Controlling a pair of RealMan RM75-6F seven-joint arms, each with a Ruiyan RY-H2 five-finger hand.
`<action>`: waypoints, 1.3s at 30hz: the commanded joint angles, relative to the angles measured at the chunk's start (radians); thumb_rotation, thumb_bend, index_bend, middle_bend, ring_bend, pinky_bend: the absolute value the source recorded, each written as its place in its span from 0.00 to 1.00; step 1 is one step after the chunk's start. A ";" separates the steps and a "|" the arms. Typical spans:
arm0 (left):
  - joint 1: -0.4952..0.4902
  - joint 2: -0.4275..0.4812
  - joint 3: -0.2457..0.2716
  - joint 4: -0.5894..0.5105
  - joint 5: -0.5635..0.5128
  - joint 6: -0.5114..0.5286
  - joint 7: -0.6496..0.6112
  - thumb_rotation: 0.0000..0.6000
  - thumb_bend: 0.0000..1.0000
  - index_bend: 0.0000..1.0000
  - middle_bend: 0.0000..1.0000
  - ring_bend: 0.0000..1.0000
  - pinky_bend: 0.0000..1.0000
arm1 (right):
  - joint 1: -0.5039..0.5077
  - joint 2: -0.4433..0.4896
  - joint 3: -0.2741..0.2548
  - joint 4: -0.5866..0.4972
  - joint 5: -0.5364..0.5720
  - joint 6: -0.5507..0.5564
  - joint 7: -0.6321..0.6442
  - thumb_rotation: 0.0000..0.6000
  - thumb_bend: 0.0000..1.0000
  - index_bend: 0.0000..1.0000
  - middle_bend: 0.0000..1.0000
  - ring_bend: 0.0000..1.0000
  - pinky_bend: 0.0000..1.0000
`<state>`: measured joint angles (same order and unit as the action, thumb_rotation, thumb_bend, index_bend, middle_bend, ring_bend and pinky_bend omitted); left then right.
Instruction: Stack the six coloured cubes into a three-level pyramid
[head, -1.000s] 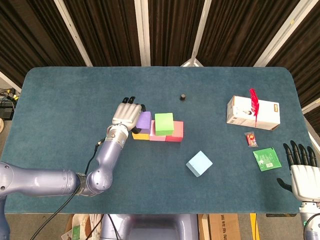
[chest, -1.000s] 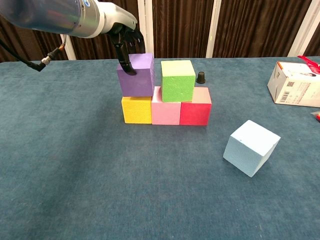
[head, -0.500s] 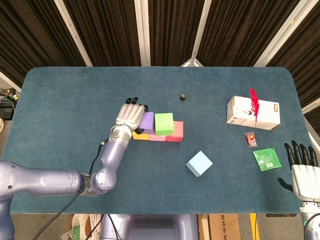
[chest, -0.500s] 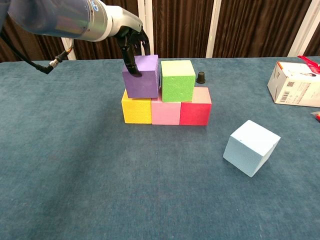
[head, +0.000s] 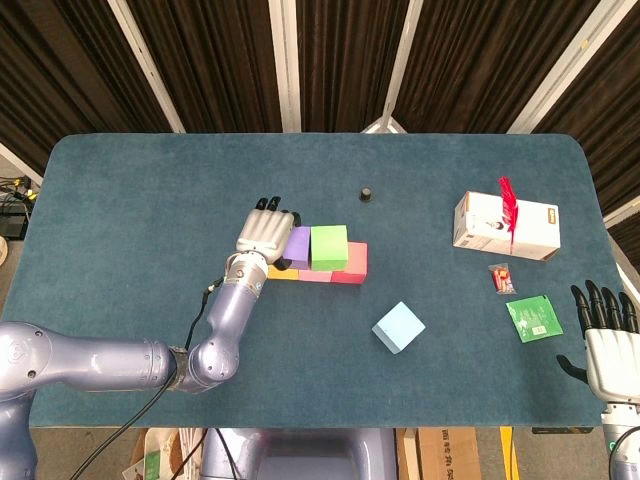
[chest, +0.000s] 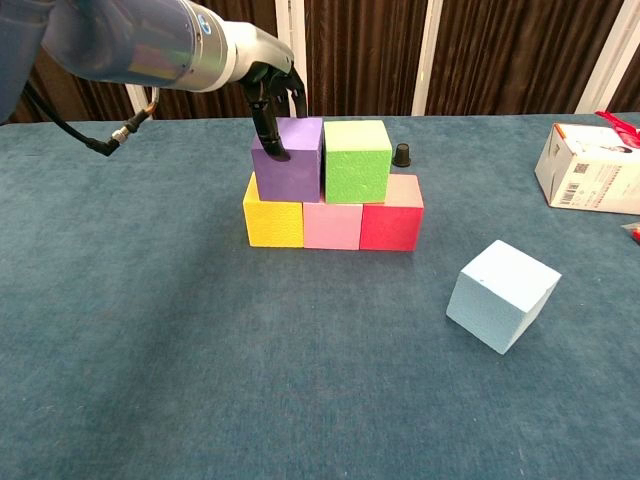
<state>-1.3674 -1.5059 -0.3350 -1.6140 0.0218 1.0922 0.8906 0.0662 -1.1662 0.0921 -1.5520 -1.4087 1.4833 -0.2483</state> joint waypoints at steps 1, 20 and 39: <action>0.000 -0.003 -0.001 0.001 0.002 0.000 0.001 1.00 0.38 0.30 0.25 0.00 0.00 | 0.000 0.000 0.000 -0.001 0.000 0.001 0.000 1.00 0.13 0.00 0.03 0.00 0.00; -0.004 0.006 -0.009 -0.027 -0.002 0.017 0.030 1.00 0.38 0.25 0.19 0.00 0.00 | -0.002 0.002 0.003 -0.003 0.002 0.006 0.004 1.00 0.13 0.00 0.03 0.00 0.00; -0.009 0.005 -0.009 -0.035 -0.026 0.029 0.061 1.00 0.38 0.23 0.18 0.00 0.00 | -0.001 0.001 0.007 -0.001 0.011 0.000 0.008 1.00 0.13 0.00 0.03 0.00 0.00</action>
<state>-1.3762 -1.5010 -0.3443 -1.6489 -0.0045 1.1213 0.9514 0.0649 -1.1647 0.0989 -1.5532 -1.3982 1.4837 -0.2401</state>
